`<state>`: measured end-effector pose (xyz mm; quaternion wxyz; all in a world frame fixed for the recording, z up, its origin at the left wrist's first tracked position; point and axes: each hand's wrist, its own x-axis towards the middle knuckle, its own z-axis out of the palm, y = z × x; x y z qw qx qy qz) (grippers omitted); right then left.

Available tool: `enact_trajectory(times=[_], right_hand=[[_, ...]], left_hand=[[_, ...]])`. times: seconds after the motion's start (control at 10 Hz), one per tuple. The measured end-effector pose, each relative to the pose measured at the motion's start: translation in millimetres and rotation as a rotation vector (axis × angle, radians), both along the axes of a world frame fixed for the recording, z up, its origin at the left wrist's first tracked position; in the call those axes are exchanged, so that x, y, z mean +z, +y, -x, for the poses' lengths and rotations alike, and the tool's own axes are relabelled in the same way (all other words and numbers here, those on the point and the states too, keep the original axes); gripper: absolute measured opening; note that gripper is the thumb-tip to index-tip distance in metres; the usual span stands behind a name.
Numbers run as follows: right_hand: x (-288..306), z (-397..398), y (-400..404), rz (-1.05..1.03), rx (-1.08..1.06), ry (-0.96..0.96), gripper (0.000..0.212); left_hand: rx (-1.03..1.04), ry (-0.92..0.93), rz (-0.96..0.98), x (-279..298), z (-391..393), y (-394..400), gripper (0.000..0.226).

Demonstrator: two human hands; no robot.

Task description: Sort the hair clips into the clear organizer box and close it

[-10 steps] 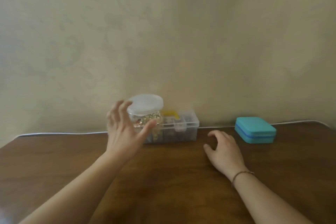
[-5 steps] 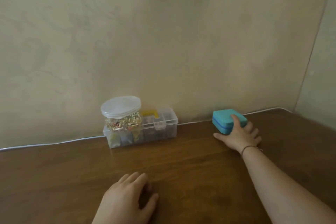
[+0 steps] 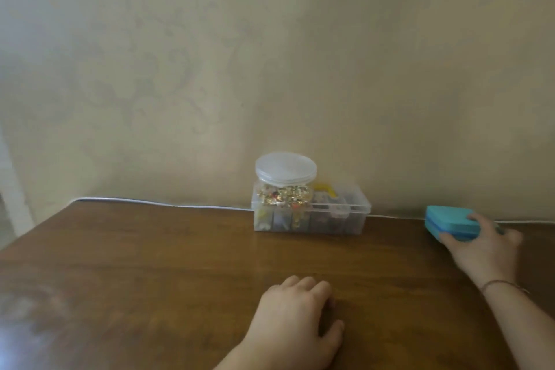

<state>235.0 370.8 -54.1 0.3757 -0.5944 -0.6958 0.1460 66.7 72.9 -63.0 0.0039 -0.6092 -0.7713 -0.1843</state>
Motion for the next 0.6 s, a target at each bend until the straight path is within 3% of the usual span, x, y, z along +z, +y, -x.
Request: enact_trajectory(times=[0.3,0.4,0.5,0.6], right_hand=[[60,86,-67,-0.201,0.314,0.212,0.056],[48,119,-89,-0.195,0.401,0.172,0.064],[20,139,-95,-0.186,0.468,-0.012,0.072],[7,141,-100,-0.138,0.511,0.016,0.086]], left_hand=[[-0.024,-0.044,0.051,1,3,2,0.037],[-0.027,-0.033,0.035,3,4,1,0.038],[-0.044,-0.036,0.041,5,5,2,0.038],[-0.043,-0.061,0.022,1,7,3,0.037]])
